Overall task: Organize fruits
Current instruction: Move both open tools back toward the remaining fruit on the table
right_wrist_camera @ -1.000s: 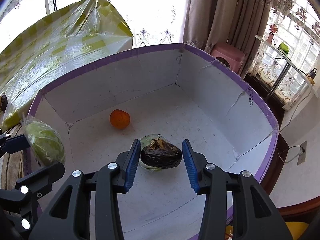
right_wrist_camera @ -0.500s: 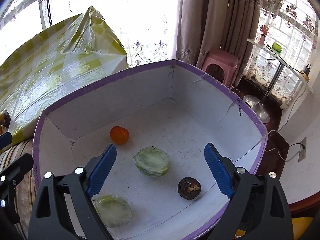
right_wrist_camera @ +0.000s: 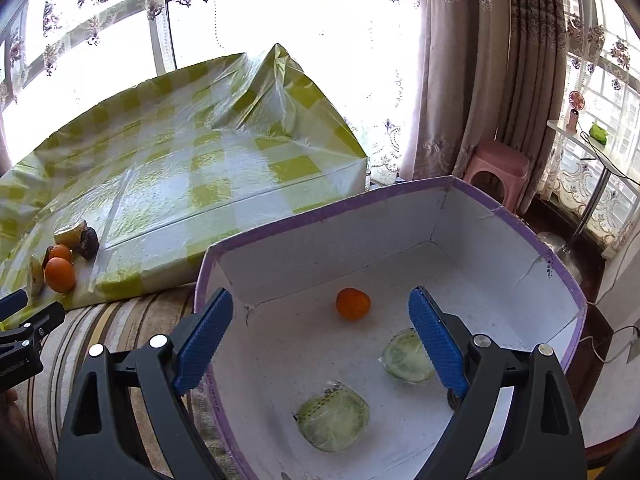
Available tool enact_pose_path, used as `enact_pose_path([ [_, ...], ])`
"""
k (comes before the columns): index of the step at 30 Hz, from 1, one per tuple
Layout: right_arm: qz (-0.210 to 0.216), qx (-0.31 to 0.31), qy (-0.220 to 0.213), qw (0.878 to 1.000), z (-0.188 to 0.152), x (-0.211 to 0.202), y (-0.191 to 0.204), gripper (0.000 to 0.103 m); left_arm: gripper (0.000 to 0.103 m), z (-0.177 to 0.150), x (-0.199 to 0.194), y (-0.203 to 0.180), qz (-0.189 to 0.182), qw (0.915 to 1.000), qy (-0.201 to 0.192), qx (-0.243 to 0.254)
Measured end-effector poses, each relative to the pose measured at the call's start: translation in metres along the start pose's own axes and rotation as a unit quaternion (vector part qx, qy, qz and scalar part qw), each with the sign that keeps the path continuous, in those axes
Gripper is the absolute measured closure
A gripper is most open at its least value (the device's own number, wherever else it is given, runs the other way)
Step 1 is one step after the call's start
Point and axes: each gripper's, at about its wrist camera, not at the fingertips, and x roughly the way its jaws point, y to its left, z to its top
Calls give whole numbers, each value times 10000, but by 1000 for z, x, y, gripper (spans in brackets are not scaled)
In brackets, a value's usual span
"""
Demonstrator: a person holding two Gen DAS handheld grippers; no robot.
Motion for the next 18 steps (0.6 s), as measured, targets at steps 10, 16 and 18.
enact_pose_path([
  [10, 898, -559, 340, 9938, -4, 1, 73, 16, 12, -17, -8, 95, 996, 9926, 44, -699],
  [16, 1084, -831, 468, 9895, -6, 6, 108, 16, 12, -29, -9, 138, 1494, 9835, 128, -1015],
  [18, 1152, -921, 492, 9878, -7, 7, 119, 16, 12, -32, -8, 150, 1544, 9815, 161, -1121],
])
